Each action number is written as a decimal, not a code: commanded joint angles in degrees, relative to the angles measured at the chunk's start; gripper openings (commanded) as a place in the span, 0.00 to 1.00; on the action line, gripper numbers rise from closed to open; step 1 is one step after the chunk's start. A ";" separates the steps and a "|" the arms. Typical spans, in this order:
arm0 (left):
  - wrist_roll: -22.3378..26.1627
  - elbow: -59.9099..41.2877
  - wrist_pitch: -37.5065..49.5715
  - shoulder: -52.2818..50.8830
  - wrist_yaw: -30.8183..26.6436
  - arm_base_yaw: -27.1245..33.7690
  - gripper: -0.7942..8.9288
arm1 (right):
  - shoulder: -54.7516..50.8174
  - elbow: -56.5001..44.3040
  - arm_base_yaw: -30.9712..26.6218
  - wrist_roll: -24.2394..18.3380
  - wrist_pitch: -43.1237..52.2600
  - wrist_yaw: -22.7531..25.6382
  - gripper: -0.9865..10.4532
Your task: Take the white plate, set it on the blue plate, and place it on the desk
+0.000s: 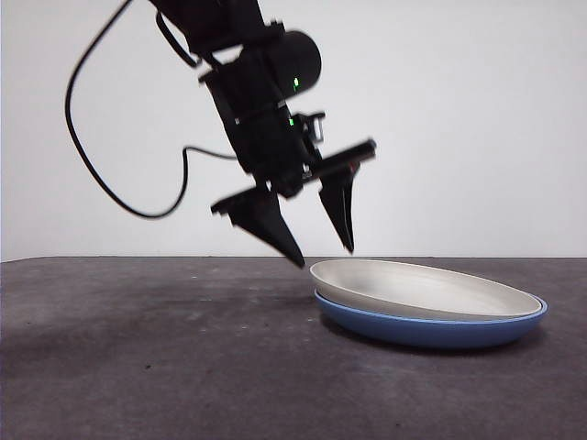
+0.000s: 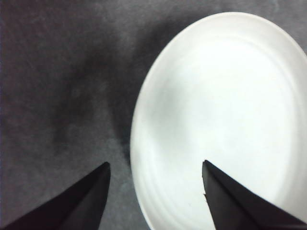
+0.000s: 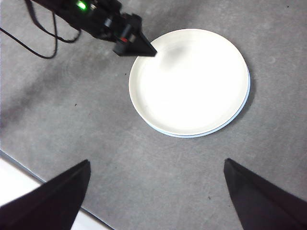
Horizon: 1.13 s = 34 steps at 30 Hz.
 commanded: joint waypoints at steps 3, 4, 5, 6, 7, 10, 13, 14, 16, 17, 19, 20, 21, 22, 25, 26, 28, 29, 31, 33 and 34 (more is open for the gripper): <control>3.74 1.68 -1.84 -7.45 0.02 0.33 0.40 | 0.26 1.29 0.13 0.57 0.28 0.22 0.48; 4.61 1.68 -2.69 -9.22 -0.04 0.48 0.40 | 0.26 1.29 0.13 0.57 0.28 0.22 0.48; 5.27 1.68 -3.58 -11.06 -0.46 0.70 0.40 | 0.26 1.29 0.13 0.57 0.28 0.22 0.48; 5.97 1.68 -4.37 -12.61 -0.98 0.85 0.40 | 0.26 1.29 0.13 0.57 0.28 0.24 0.48; 6.84 1.68 -5.29 -14.45 -1.22 1.11 0.40 | 0.26 1.29 0.13 0.57 0.28 0.24 0.48; 8.63 1.62 -7.91 -19.34 -1.20 2.08 0.40 | 0.26 1.29 0.15 0.57 0.28 1.25 0.48; 9.51 0.92 -10.75 -23.89 -1.20 3.23 0.40 | 0.26 1.29 0.13 0.55 0.28 1.90 0.48; 10.34 0.42 -11.65 -25.53 -1.20 3.67 0.40 | 0.26 1.29 0.13 0.57 0.26 1.90 0.48; 11.47 -1.14 -12.46 -28.59 -1.20 4.55 0.40 | 0.26 1.29 0.13 0.57 0.26 1.92 0.48; 11.69 -2.36 -12.59 -30.29 -1.14 4.98 0.40 | 0.26 1.29 0.13 0.57 0.28 1.92 0.48; 11.87 -5.64 -12.70 -33.57 -0.20 5.81 0.40 | 0.26 1.29 0.13 0.57 0.28 1.90 0.48; 11.89 -7.91 -12.68 -35.52 0.42 6.25 0.40 | 0.28 1.29 0.13 0.57 0.28 1.92 0.48; 11.89 -10.08 -12.63 -37.22 1.20 6.60 0.40 | 0.35 1.29 0.13 0.57 0.26 1.90 0.48; 11.91 -12.72 -12.50 -39.32 2.51 6.91 0.40 | 0.55 1.29 0.13 0.57 0.28 1.90 0.48; 12.20 -20.09 -12.00 -45.35 6.19 7.17 0.40 | 1.01 1.29 0.13 0.57 0.26 1.90 0.48; 12.61 -23.26 -12.00 -48.24 8.55 7.15 0.40 | 1.03 1.29 0.13 0.59 0.24 1.90 0.48; 13.29 -28.11 -12.28 -53.59 13.68 7.15 0.40 | 1.51 1.29 0.15 0.74 0.22 1.81 0.48; 13.33 -29.29 -12.94 -55.58 15.89 7.15 0.40 | 1.53 1.29 0.13 0.94 0.07 1.79 0.48; 14.08 -29.48 -14.91 -58.45 17.66 7.13 0.40 | 1.95 1.29 0.15 1.20 -0.11 1.66 0.48; 14.32 -29.48 -14.91 -60.00 17.68 7.10 0.40 | 2.27 1.27 0.15 1.40 -0.13 1.68 0.48; 14.40 -29.48 -14.82 -60.65 17.68 7.10 0.40 | 2.54 1.27 0.15 1.49 -0.13 1.66 0.48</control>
